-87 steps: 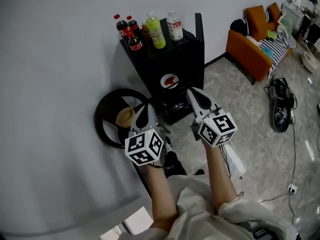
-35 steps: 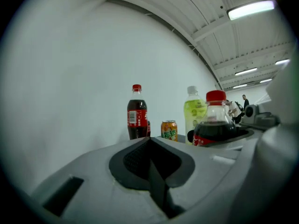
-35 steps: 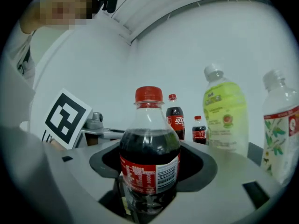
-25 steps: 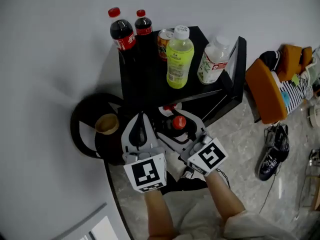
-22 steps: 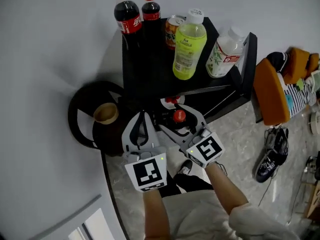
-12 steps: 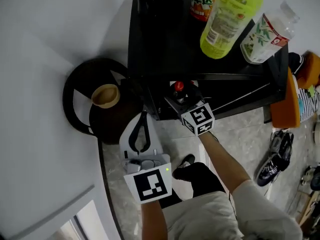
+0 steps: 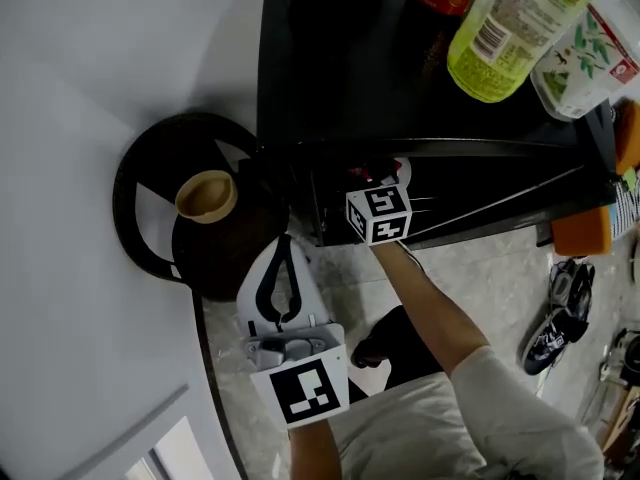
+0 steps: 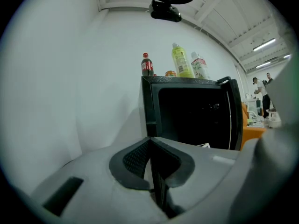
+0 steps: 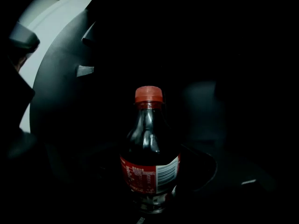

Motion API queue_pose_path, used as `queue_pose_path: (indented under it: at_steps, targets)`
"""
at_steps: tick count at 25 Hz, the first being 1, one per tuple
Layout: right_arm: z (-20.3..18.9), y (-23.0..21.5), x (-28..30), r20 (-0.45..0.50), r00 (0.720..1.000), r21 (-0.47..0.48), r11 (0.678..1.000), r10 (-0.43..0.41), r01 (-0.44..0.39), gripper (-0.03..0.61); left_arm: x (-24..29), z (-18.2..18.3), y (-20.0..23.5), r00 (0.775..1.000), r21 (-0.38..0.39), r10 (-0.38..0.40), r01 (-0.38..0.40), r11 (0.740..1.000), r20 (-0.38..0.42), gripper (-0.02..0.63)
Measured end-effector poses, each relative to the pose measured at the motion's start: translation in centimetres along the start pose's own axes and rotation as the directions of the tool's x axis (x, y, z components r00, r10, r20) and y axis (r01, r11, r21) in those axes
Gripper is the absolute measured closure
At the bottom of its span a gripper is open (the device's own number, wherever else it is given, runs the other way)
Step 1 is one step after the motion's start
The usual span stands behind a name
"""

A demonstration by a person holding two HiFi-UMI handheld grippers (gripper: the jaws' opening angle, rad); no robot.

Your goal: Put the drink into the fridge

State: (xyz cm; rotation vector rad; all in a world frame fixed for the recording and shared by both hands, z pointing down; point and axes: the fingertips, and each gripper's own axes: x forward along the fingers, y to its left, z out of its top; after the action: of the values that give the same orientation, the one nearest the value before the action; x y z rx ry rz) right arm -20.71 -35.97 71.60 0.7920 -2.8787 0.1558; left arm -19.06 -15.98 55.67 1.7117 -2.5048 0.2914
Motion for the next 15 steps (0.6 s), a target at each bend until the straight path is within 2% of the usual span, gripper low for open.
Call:
queue_pose_path:
  at_steps: [4, 8, 15]
  targets:
    - [0.1, 0.5, 0.7, 0.04, 0.999, 0.021, 1.0, -0.003, 0.002, 0.279, 0.5, -0.1, 0.2, 1.0, -0.011, 0.001, -0.001, 1.0, 0.012, 0.604]
    - [0.3, 0.6, 0.5, 0.07, 0.996, 0.043, 0.998, 0.053, -0.056, 0.279, 0.8, -0.3, 0.0, 1.0, -0.003, -0.014, 0.014, 1.0, -0.005, 0.605]
    - [0.8, 1.3, -0.9, 0.019, 0.997, 0.045, 0.996, 0.081, -0.082, 0.278, -0.2, 1.1, -1.1, 0.999, 0.012, -0.04, 0.041, 0.999, -0.028, 0.604]
